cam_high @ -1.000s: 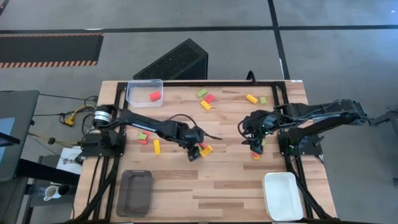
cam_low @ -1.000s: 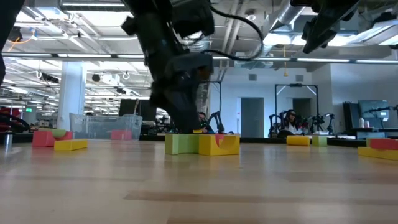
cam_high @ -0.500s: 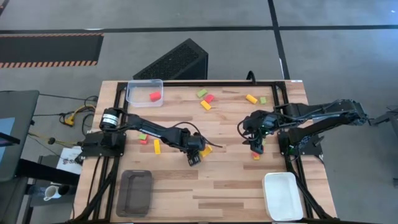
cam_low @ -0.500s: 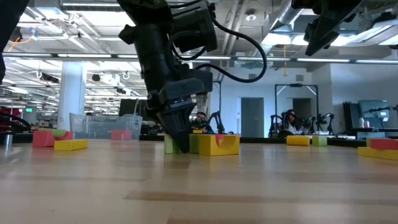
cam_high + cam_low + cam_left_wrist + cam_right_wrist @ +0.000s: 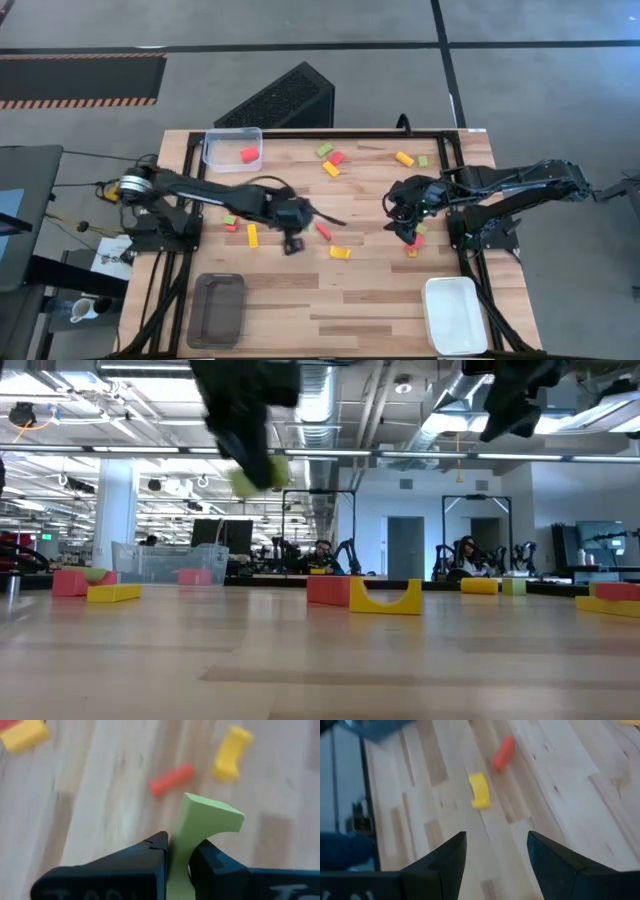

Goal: Sort & place blocks by color
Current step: Put the green block into the black transparent bin

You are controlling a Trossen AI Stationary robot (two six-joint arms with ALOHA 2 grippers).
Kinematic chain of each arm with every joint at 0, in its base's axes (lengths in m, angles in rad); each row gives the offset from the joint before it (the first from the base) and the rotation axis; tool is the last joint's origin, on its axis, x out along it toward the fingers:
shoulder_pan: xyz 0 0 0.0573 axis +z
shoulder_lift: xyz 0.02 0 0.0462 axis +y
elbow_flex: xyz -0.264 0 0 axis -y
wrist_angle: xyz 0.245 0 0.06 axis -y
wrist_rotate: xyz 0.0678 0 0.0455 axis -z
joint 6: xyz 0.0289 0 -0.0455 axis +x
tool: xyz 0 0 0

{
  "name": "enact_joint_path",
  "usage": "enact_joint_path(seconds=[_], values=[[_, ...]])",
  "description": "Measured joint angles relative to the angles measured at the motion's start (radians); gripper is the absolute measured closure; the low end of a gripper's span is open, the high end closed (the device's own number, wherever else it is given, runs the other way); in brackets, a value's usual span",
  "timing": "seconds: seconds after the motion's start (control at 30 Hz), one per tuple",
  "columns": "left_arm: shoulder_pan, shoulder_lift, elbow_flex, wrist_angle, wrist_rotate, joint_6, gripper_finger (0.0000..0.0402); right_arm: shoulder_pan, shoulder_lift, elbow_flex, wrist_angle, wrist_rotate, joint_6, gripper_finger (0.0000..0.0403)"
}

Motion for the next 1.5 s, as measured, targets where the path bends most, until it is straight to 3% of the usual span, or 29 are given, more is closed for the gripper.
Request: enact_joint_path(seconds=[0.17, 0.37, 0.6, 0.8, 0.97, 1.33, 1.5], values=[[-0.084, -0.159, -0.002, -0.241, 0.095, -0.112, 0.0381, 0.003, 0.001, 0.0, 0.107, 0.034, 0.069, 0.0173], [-0.338, -0.327, -0.003, -0.367, -0.008, -0.396, 0.0381, 0.048, 0.002, 0.0, 0.247, 0.046, 0.101, 0.0173], [-0.724, -0.383, -0.093, -0.35, -0.136, -0.844, 0.0381, 0.148, 0.038, 0.0, 0.39, 0.206, 0.229, 0.0173], [-0.937, -0.324, -0.233, -0.173, -0.165, -1.108, 0.0381, 0.215, 0.156, -0.001, 0.531, 0.222, 0.287, 0.0173], [-0.992, -0.238, -0.306, -0.01, -0.154, -1.171, 0.0381, 0.242, 0.272, 0.0, 0.603, 0.22, 0.343, 0.0173], [-0.946, -0.022, -0.306, 0.004, 0.057, -1.103, 0.0381, 0.243, 0.419, 0.0, 0.637, 0.117, 0.359, 0.0173], [-0.902, 0.006, -0.306, 0.048, 0.118, -1.044, 0.0369, 0.242, 0.428, 0.0, 0.622, 0.078, 0.328, 0.0173]])
